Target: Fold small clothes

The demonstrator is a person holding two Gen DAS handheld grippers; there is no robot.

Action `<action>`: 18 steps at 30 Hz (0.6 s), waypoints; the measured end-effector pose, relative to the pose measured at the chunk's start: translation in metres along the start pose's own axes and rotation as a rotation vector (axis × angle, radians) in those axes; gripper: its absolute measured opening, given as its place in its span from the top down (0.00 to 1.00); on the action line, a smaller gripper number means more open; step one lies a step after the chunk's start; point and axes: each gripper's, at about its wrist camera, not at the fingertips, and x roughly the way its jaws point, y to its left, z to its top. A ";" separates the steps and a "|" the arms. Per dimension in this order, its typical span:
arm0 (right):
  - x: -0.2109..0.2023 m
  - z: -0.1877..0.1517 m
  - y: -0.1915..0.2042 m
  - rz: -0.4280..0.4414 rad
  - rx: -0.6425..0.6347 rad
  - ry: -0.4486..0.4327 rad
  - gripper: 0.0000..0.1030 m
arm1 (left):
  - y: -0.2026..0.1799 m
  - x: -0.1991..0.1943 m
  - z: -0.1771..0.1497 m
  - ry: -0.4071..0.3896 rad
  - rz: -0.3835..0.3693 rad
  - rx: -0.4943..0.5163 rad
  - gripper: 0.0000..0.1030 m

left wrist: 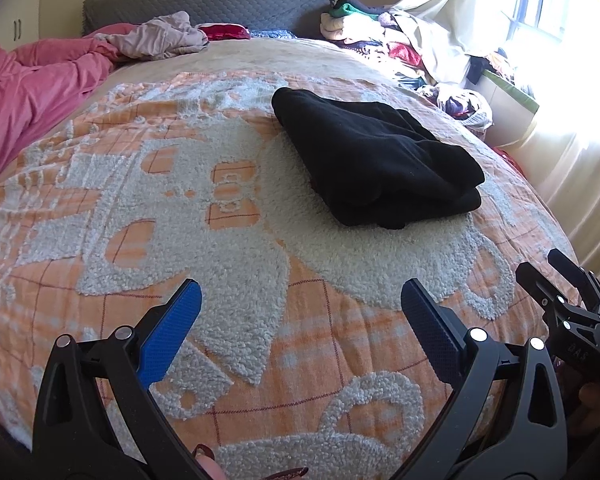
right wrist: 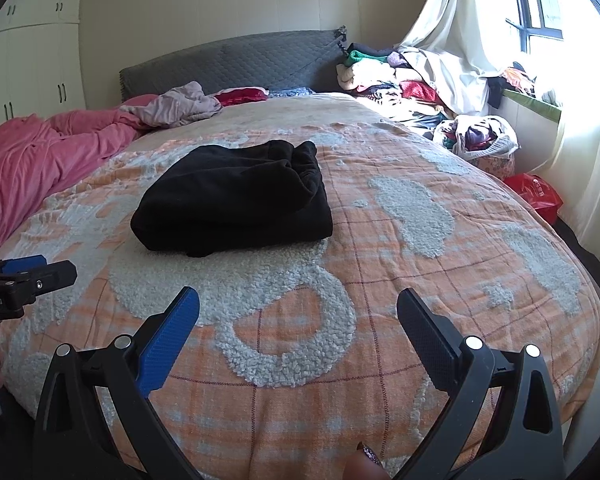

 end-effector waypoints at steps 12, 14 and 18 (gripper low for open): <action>0.000 0.000 -0.001 -0.011 0.000 0.003 0.04 | 0.001 -0.003 0.000 0.000 0.000 -0.012 0.09; 0.000 0.000 -0.001 -0.011 0.000 0.002 0.04 | 0.002 -0.003 0.001 0.001 0.001 -0.014 0.09; 0.000 0.000 0.000 -0.012 0.000 0.002 0.04 | 0.001 -0.003 0.001 0.001 0.001 -0.015 0.09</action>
